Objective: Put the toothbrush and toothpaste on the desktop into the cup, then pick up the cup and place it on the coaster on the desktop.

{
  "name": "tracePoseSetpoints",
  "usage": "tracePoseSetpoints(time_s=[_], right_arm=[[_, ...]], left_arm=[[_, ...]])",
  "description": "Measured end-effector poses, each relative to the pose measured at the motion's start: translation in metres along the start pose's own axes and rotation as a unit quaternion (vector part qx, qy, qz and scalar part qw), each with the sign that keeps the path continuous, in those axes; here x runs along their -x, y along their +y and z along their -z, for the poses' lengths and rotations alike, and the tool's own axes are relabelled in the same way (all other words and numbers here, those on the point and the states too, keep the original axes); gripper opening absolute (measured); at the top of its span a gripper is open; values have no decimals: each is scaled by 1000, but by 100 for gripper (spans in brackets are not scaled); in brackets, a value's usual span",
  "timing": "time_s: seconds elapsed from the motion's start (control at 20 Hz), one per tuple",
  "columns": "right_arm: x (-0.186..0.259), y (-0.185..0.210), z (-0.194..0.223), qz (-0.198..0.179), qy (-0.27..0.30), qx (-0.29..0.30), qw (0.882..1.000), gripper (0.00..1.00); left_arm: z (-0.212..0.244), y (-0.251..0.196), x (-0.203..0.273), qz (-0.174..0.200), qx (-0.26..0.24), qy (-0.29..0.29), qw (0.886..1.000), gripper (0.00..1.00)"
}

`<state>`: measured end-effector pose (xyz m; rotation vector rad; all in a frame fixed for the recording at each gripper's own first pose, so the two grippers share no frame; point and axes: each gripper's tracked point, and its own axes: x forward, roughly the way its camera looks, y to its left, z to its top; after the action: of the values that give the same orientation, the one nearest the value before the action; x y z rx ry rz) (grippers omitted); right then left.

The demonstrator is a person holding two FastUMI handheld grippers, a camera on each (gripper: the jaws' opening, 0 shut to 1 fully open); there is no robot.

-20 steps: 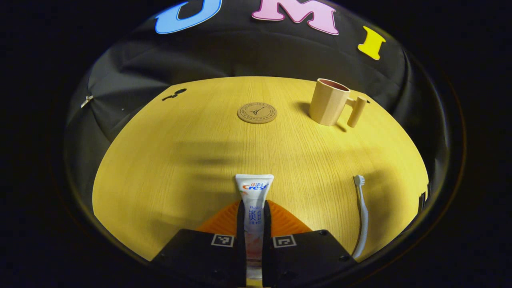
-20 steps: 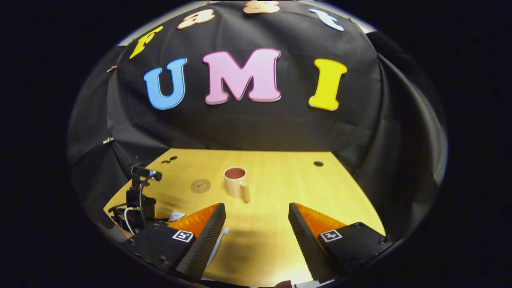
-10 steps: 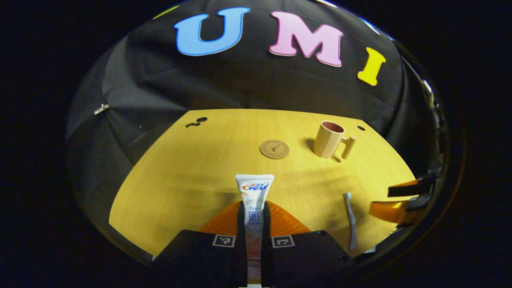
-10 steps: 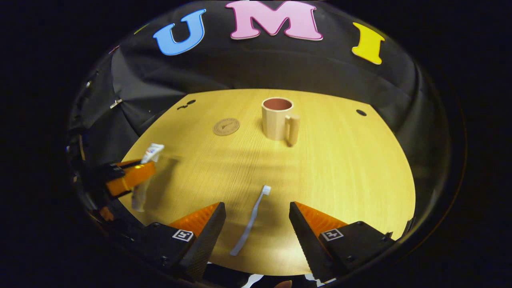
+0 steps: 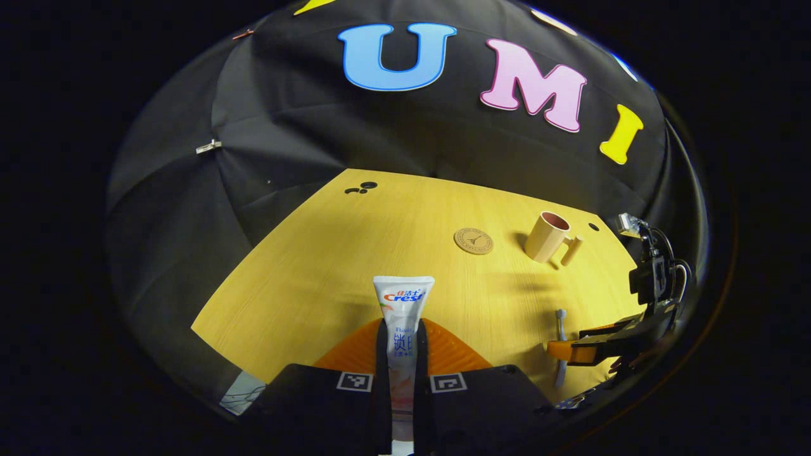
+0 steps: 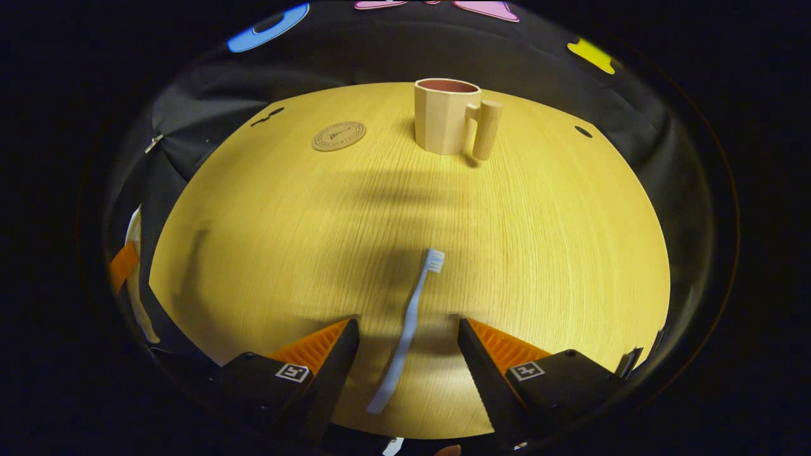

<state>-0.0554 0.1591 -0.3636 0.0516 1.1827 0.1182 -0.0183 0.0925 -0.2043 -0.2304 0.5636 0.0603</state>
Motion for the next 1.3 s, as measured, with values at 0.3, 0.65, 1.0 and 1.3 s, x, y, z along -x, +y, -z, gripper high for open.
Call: tracePoseSetpoints(time_s=[0.3, 0.65, 1.0, 1.3], right_arm=[[-5, -2, -4, 15, 28, -15, 999, 69], [-10, -7, -3, 14, 42, -25, 999, 23], [0, 2, -7, -39, -4, -51, 998, 5], [47, -4, -59, -103, -136, -79, 982, 5]], left_arm=[[10, 9, 0, -5, 7, 7, 1000, 19], [10, 11, 2, -8, 18, 2, 1000, 19], [2, 2, 8, -5, 24, -13, 1000, 19], [-46, -53, 5, 45, 29, -69, 996, 18]])
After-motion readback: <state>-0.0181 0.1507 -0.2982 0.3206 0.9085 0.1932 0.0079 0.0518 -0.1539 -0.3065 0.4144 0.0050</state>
